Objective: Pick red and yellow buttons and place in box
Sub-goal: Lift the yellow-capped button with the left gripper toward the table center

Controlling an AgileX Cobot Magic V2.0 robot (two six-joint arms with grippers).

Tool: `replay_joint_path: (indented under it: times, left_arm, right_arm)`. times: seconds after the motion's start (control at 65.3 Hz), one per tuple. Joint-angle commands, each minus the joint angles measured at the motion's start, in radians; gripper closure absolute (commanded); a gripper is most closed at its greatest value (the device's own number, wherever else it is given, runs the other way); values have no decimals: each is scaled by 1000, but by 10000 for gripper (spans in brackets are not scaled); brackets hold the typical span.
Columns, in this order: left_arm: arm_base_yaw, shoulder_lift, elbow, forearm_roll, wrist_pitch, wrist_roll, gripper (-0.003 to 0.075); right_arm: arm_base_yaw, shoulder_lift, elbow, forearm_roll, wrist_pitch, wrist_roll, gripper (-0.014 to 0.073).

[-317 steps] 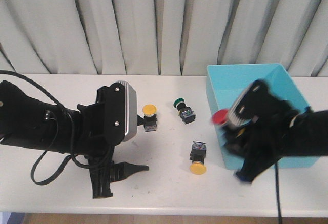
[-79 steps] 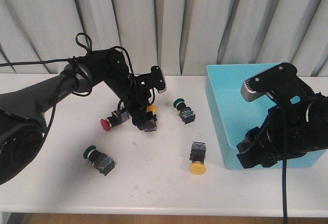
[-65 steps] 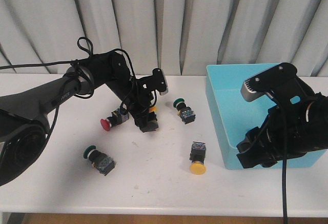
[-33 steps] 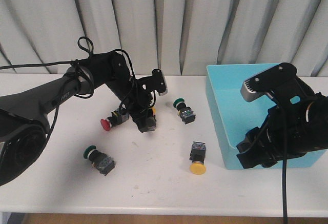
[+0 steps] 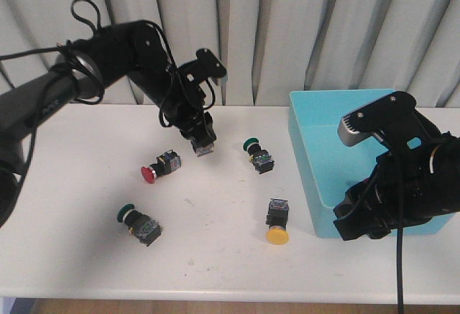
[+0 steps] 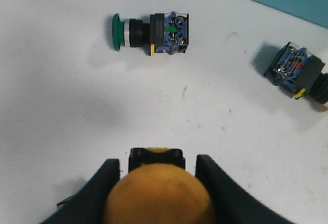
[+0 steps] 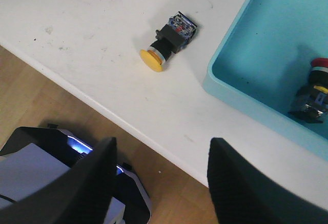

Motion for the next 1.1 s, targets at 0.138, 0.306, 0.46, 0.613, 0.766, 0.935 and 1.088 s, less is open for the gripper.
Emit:
replay_joint_path:
  times: [0.138, 0.306, 0.46, 0.613, 0.766, 0.935, 1.088]
  left_arm:
    - [0, -151, -32, -32, -2, -93, 559]
    - [5, -199, -32, -21, 44, -131, 559]
    - [-23, -266, -25, 47, 47, -209, 559]
    - [-61, -377, 55, 109, -48, -295, 559]
    - [-92, -507, 234, 116, -158, -338, 559]
    - [-106, -660, 501, 105, -313, -338, 559]
    - [-106, -801, 749, 34, -461, -338, 559]
  right_arm:
    - [2, -26, -24, 9, -32, -4, 193]
    - [2, -26, -24, 9, -33, -4, 193]
    - [1, -26, -24, 9, -33, -4, 193]
    - [1, -26, -24, 9, -33, -4, 193]
    - [1, -26, -24, 13, -33, -4, 193]
    - [1, -26, -24, 12, -34, -4, 193]
    - [1, -26, -24, 13, -34, -4, 193]
